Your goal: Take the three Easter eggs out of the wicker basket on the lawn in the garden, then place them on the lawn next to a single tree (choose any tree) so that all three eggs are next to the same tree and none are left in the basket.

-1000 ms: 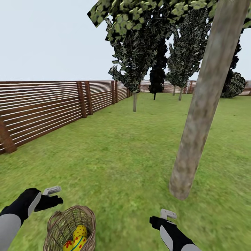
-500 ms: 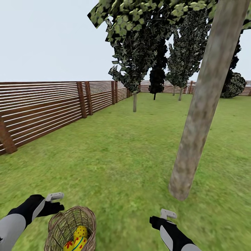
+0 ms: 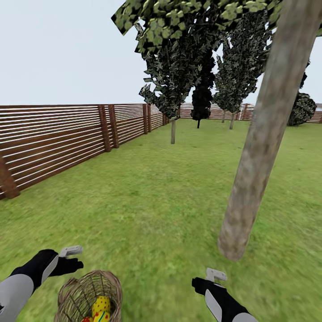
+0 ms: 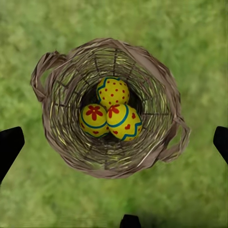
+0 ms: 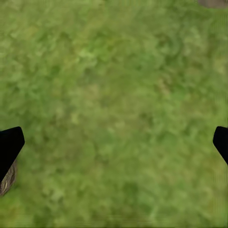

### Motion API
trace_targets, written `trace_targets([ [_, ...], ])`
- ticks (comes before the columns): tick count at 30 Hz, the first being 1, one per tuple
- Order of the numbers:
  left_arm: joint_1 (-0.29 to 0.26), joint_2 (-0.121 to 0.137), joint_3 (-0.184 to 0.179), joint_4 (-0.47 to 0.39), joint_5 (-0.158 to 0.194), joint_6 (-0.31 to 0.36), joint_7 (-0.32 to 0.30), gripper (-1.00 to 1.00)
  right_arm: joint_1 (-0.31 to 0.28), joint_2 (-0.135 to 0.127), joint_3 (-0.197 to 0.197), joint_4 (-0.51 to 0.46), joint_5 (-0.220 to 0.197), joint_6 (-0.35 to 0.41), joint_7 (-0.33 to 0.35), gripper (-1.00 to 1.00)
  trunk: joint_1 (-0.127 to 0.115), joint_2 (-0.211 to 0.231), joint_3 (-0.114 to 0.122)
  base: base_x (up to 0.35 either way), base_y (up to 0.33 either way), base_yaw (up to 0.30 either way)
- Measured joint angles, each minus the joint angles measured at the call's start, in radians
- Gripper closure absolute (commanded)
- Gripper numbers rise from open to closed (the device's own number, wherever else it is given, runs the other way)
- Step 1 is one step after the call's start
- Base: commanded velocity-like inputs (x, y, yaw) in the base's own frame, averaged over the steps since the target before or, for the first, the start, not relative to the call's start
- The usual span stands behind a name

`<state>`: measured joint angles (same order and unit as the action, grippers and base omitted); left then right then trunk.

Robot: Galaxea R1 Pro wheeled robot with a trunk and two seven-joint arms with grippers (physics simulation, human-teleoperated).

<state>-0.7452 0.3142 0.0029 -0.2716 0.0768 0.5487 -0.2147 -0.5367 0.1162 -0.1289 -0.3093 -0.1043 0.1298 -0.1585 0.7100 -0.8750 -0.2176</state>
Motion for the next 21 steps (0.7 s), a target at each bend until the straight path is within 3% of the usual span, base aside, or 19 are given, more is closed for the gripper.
trace_targets([
  [7,0.0,0.0,0.0,0.0,0.0,-0.002,0.001,-1.0,-0.001,0.0,0.002,-0.02,0.002,-0.067,-0.004,-1.0,0.0,0.0,0.0,0.256,0.0,0.0],
  [15,0.0,-0.001,0.0,0.0,0.0,-0.002,0.001,-1.0,-0.002,-0.002,0.065,-0.179,-0.002,-0.092,-0.012,-1.0,0.0,0.0,0.0,0.167,0.0,0.0],
  [17,0.0,0.0,0.0,-0.001,0.0,-0.002,0.001,-1.0,-0.002,-0.001,0.071,-0.221,-0.003,-0.084,-0.012,-1.0,0.0,0.0,0.0,0.046,0.0,0.0],
  [21,0.0,0.0,0.0,-0.001,0.001,-0.003,0.0,-1.0,-0.003,0.003,0.08,-0.34,-0.005,0.004,-0.009,-1.0,0.0,0.0,0.0,0.02,0.0,0.005],
])
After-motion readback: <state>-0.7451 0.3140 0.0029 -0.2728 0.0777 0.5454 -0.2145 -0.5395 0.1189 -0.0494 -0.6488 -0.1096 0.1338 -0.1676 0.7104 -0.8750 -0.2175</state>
